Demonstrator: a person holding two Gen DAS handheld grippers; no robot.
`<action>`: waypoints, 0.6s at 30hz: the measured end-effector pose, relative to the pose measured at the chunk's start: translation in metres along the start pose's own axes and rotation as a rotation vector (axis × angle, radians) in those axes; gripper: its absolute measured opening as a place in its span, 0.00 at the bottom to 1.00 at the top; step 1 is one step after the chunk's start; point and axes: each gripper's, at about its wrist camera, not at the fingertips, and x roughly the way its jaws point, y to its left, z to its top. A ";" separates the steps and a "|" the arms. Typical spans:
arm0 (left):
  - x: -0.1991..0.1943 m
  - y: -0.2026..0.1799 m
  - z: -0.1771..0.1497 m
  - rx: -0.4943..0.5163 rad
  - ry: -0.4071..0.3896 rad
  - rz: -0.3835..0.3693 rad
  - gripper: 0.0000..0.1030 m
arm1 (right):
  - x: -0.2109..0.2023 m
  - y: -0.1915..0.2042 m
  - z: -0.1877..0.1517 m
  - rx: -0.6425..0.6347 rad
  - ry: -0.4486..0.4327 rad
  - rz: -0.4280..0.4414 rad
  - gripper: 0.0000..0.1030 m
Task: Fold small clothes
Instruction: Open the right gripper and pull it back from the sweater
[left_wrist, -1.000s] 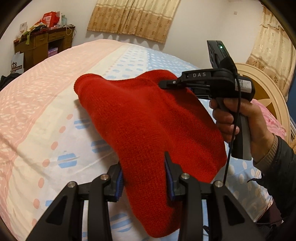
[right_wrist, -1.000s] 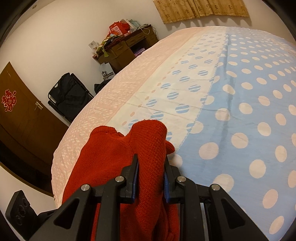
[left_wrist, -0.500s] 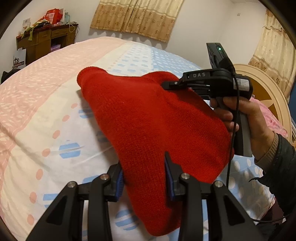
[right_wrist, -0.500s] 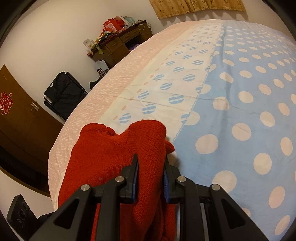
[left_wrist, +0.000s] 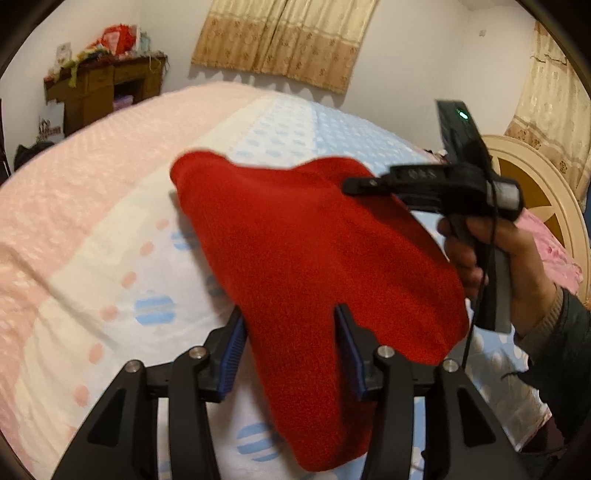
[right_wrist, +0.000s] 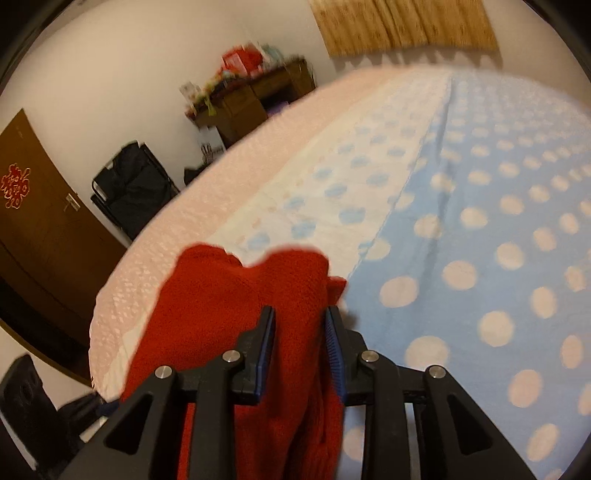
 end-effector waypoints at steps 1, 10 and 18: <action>-0.004 0.001 0.002 0.001 -0.023 0.012 0.58 | -0.015 0.003 -0.002 -0.007 -0.034 0.000 0.28; 0.013 0.025 0.003 -0.019 -0.011 0.141 0.78 | -0.039 0.036 -0.070 -0.117 0.082 0.075 0.35; 0.022 0.035 -0.004 -0.055 -0.016 0.150 0.96 | -0.019 0.002 -0.088 0.025 0.135 0.013 0.61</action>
